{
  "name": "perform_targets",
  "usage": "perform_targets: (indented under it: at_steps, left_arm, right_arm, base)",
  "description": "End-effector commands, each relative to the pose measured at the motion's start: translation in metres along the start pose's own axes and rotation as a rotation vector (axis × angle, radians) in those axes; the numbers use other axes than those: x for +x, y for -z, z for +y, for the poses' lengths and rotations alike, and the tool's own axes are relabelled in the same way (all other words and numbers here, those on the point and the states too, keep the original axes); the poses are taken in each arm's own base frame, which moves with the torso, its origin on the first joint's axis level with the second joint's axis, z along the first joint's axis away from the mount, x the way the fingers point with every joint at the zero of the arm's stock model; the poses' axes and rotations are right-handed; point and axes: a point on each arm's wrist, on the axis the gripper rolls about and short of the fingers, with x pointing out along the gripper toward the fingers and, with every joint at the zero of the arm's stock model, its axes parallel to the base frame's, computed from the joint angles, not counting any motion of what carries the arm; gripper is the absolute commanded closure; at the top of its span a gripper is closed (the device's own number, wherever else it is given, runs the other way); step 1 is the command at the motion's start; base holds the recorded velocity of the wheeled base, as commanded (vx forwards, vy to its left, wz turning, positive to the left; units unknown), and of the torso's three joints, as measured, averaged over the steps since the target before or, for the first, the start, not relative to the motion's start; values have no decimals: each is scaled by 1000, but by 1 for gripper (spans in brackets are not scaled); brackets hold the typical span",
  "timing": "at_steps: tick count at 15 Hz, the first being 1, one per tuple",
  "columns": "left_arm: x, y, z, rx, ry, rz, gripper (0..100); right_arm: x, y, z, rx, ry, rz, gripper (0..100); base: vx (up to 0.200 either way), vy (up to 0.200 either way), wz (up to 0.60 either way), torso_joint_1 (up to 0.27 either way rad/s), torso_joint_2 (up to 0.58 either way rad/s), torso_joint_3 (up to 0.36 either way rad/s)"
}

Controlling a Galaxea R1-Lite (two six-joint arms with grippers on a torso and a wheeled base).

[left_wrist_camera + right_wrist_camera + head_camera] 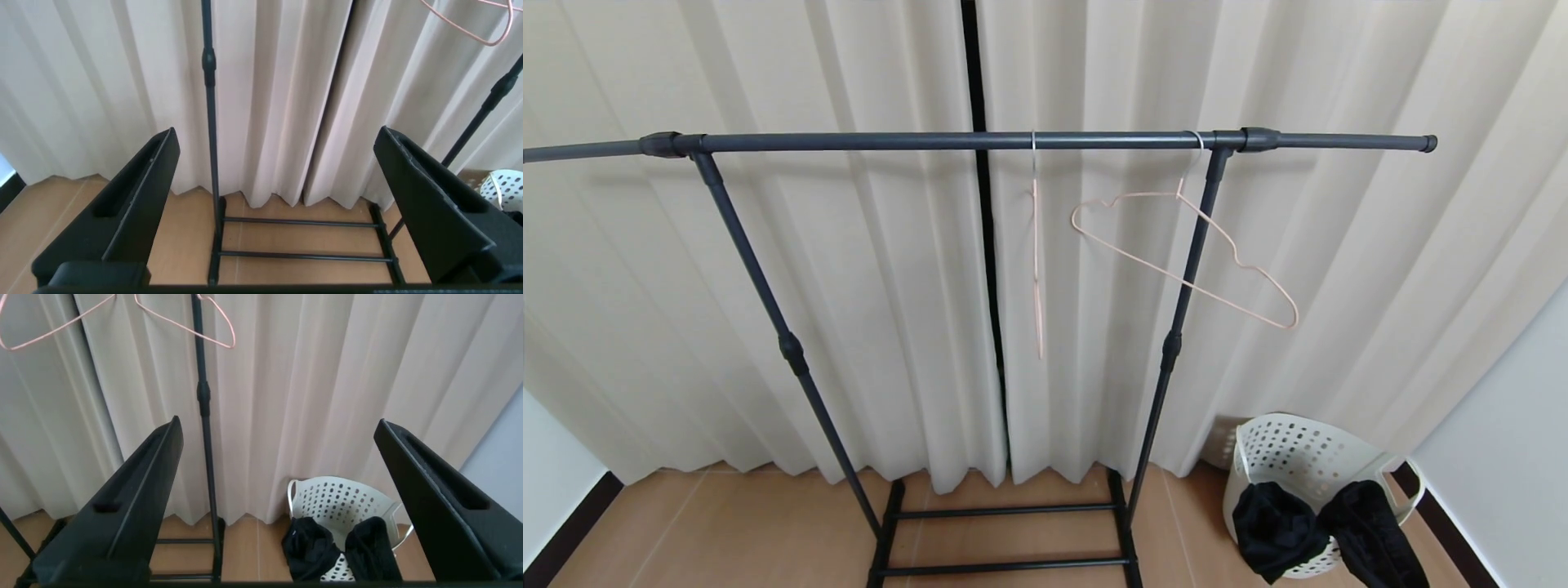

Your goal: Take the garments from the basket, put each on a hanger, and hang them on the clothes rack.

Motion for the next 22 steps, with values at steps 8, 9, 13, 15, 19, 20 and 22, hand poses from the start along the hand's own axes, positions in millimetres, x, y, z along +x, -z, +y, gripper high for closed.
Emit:
perform_targets:
  at_steps: [8,9,13,15,19,20,22]
  left_arm:
    - [0,0,0,-1,-1,0,0]
    - [0,0,0,-1,-1,0,0]
    - [0,0,0,-1,-1,0,0]
    - [0,0,0,-1,-1,0,0]
    - [0,0,0,-1,-1,0,0]
    - [0,0,0,-1,-1,0,0]
    - [0,0,0,-3,-3,0,0]
  right_arm:
    - [0,0,0,-1,0,-1,0]
    - [0,0,0,-1,0,-1,0]
    - [0,0,0,-1,0,-1,0]
    - [0,0,0,-1,-1,-1,0]
    - [0,0,0,-1,0,-1,0]
    - [0,0,0,1,0,-1,0]
    - [0,0,0,2,3,-1,0]
  base:
    - [0,0,0,-3,6,4]
    - [0,0,0,0,0,0]
    - [0,0,0,0,0,0]
    - [0,0,0,-110,244,144]
    - [0,0,0,-209,516,300]
    - [0,0,0,-217,559,330]
    - [0,0,0,-210,542,325]
